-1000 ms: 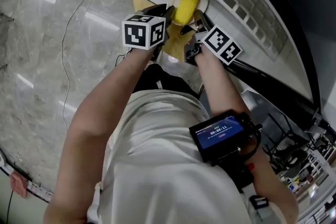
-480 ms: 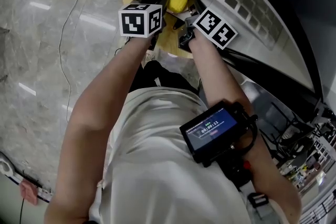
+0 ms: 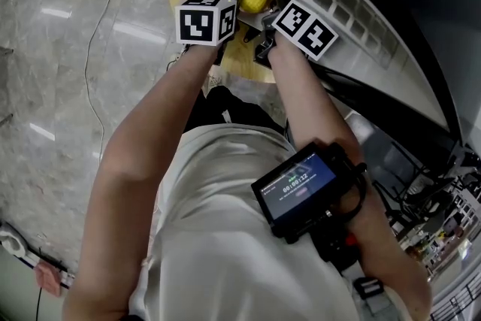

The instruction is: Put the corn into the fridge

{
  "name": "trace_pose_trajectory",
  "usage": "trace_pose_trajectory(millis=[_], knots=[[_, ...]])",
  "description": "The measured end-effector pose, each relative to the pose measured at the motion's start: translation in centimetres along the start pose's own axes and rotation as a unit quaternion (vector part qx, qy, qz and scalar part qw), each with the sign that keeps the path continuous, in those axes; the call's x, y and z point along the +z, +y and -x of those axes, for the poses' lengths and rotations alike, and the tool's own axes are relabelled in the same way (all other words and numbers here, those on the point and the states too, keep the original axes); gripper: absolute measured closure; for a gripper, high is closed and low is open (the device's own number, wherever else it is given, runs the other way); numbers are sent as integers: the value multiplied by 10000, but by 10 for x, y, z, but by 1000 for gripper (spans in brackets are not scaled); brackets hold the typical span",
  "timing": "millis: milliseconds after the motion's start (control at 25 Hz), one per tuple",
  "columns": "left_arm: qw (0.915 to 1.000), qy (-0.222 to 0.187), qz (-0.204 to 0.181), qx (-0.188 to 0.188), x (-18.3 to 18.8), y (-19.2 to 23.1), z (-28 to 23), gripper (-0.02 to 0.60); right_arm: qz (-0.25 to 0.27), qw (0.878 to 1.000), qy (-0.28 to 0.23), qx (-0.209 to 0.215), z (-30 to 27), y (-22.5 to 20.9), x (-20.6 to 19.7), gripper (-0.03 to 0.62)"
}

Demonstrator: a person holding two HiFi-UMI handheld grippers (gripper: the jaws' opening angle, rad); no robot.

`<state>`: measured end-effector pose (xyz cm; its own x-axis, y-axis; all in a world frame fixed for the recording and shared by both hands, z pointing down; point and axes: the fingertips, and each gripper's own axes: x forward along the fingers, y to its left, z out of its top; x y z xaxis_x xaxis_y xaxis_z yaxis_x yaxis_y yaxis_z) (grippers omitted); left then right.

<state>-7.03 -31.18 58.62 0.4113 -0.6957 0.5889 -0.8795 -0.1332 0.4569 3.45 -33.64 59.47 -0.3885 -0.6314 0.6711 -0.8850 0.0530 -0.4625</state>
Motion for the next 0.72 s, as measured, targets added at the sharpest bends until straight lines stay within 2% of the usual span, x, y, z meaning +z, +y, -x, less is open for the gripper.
trace_pose_trajectory(millis=[240,720], knots=[[9998,117,-80,110,-5,2,-5,500,115,9996,185,-194,-4,-4,-3,534],[9996,183,-63,201,-10,6,-13,500,38,9993,328,-172,-5,-5,-3,534]])
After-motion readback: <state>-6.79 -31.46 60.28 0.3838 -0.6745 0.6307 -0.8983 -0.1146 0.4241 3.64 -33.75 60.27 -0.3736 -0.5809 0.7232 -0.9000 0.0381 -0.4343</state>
